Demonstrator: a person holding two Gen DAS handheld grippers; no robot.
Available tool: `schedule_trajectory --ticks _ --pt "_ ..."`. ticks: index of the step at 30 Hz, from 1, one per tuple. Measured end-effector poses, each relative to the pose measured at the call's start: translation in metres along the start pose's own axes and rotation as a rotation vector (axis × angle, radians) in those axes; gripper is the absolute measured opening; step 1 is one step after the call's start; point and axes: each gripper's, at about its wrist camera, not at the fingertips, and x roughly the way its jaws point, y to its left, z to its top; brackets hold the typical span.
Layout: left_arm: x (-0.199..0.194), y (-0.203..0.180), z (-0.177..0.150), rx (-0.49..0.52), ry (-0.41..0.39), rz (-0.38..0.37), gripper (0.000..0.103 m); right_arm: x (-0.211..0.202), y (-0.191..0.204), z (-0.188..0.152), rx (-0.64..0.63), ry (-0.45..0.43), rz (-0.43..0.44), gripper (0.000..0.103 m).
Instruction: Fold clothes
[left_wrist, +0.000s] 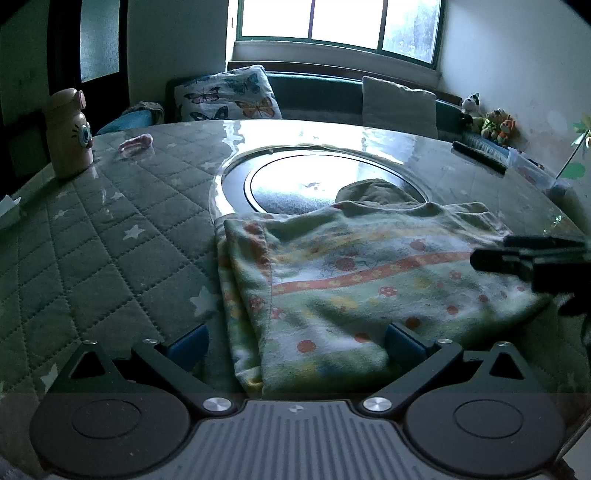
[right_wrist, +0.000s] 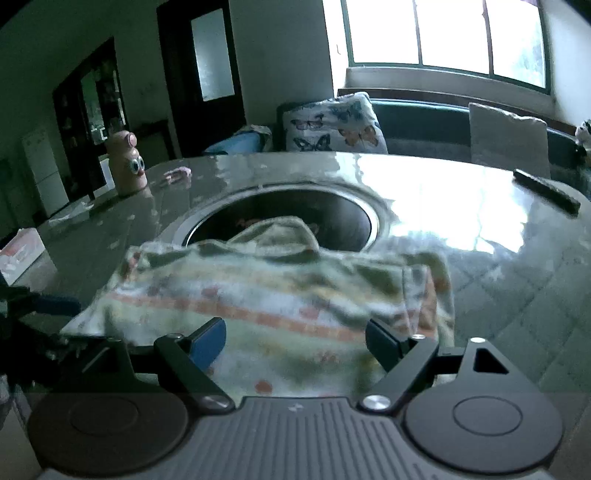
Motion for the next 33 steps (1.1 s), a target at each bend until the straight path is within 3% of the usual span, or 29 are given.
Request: schedule_trajectory --ticks 17,33 --pt "-0.002 0.001 0.005 -0.002 0.006 0.004 0.103 0.038 -0.042 0.021 0.077 0.036 -0.05 0.08" --pt "-0.009 0.008 0.01 -0.03 -0.022 0.038 0.103 0.008 0.032 -0.004 -0.157 0.003 0.035 0.085"
